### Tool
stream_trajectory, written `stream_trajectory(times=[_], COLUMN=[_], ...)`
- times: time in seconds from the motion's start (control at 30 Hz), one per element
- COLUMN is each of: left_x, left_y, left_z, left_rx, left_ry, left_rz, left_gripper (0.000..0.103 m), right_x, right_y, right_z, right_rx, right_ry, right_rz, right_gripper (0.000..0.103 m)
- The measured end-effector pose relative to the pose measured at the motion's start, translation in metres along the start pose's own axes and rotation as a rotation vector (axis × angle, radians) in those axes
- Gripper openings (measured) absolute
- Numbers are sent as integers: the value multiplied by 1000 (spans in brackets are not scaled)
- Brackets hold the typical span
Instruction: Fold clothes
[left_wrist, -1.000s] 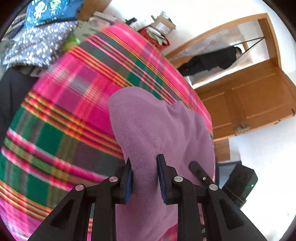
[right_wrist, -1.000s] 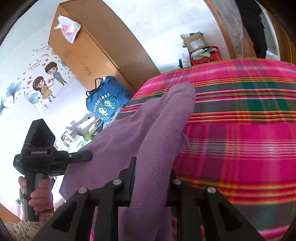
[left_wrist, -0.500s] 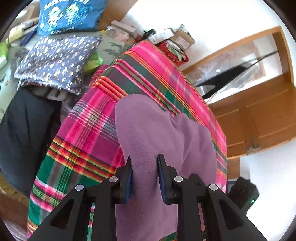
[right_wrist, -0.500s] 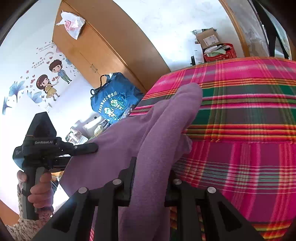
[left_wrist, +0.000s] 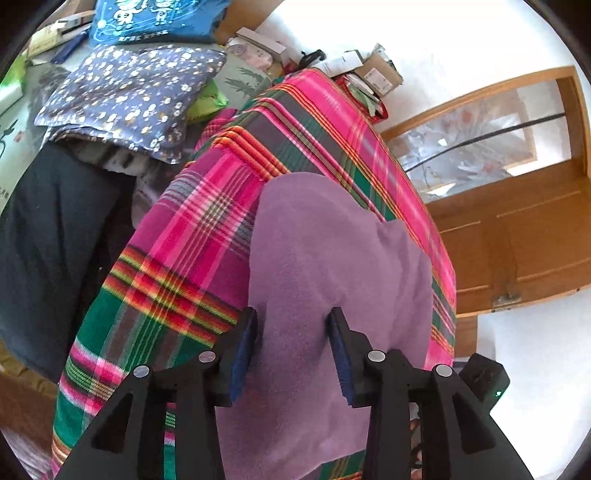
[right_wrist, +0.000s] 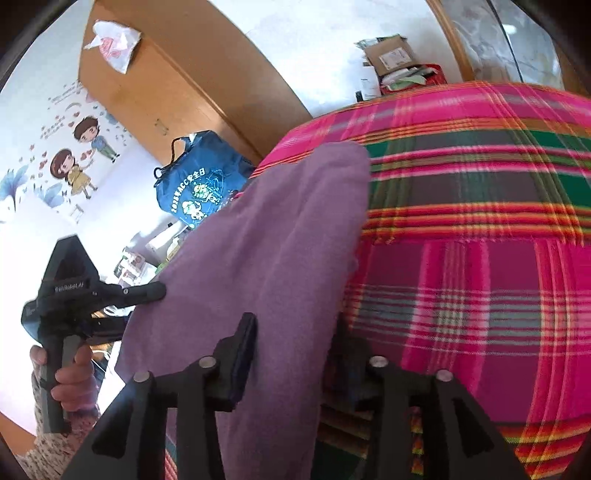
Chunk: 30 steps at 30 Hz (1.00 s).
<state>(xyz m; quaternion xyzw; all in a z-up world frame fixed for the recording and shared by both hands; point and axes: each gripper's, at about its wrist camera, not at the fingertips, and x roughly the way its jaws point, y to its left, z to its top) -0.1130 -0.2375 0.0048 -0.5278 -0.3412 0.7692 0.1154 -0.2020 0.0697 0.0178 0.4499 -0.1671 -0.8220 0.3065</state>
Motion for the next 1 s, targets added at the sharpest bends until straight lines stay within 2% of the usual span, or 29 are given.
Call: stream_trajectory(times=[0.2,0.47,0.53,0.6,0.63,0.73,0.87,1.0], left_x=[-8,-20,-24,-25,-25,-23,-23,-22], left_y=[-2,6,7,5,2,0,0,-4], left_z=[-13,-35,-41,-49,-53,-63,-71,-84], left_rx=[44,53,60,86,111,134,138,179], left_ry=[-41,-79,-93,-111,-116,-124,-131,-138], left_rz=[66,106,120,158,188,223,252,318], left_gripper=[48,50,50,50,50,50,50,50], right_x=[-10,-28,-37,-51,-55,-53,-37,-37], right_y=[-4,8,18,34,40,51,53,45], right_z=[-4,-18,-24,-35,-40,-54,-66,-65], right_rx=[7,-68,-108,-188,-209,-264,-289,-235], right_ry=[-8,-32,-66,-147,-161,-129,-55,-34], right_rz=[-28,-136,-188,-252,-248,-199,-253,-261], right_gripper=[44,45,45,45,45,44,43,43])
